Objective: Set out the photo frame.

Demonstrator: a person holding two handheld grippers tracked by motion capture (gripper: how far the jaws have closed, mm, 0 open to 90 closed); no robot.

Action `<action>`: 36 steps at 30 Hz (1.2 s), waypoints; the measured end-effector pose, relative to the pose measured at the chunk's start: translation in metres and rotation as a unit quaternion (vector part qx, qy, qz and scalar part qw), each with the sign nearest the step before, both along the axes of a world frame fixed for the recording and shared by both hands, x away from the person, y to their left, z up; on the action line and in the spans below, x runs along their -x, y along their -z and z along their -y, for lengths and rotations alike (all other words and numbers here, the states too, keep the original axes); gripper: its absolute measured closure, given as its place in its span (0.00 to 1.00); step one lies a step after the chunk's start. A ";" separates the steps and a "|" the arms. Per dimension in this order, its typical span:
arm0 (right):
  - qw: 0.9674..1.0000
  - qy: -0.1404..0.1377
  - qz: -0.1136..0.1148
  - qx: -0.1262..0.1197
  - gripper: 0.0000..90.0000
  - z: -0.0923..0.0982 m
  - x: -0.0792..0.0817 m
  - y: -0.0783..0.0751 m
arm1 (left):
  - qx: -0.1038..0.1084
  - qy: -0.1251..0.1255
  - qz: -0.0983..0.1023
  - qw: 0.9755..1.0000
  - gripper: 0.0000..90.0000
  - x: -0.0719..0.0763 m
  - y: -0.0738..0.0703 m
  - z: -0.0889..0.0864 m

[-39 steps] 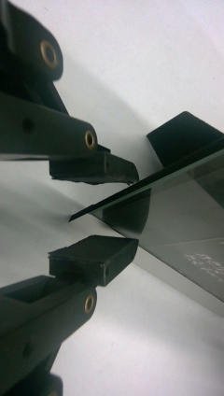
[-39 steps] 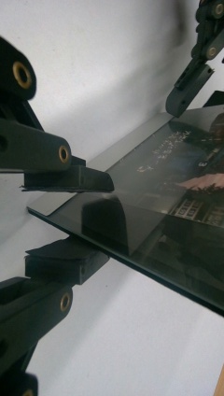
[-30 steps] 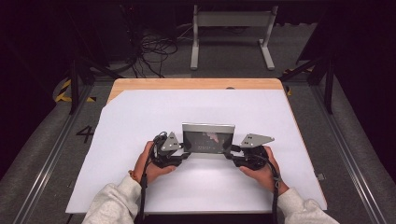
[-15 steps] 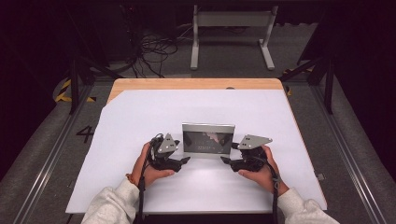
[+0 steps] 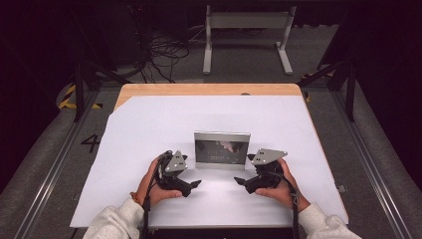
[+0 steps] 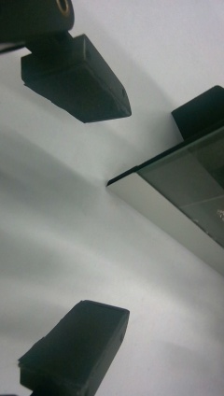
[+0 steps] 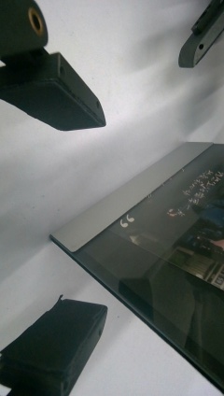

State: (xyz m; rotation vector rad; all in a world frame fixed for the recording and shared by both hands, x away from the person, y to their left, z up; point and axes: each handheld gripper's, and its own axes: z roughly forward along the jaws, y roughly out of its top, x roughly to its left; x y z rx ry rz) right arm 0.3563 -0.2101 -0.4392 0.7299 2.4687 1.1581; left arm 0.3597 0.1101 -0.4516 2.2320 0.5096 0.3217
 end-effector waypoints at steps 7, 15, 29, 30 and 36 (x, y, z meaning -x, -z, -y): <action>1.000 -0.003 -0.002 -0.002 0.10 0.004 0.005 0.001 | 0.006 -0.007 -0.003 1.000 0.06 0.005 0.001 -0.003; 1.000 -0.007 -0.001 0.007 0.11 0.007 0.015 0.004 | -0.012 0.003 -0.008 1.000 0.07 0.015 0.007 -0.001; 1.000 -0.006 0.000 0.016 0.12 0.007 0.014 0.011 | -0.014 0.002 -0.007 1.000 0.08 0.012 0.011 -0.002; 1.000 -0.007 0.000 0.014 0.12 0.007 0.014 0.011 | -0.017 0.002 -0.008 1.000 0.09 0.012 0.011 -0.002; 1.000 -0.001 -0.002 0.009 0.12 0.009 0.013 0.012 | -0.014 0.002 -0.008 1.000 0.09 0.010 0.011 -0.003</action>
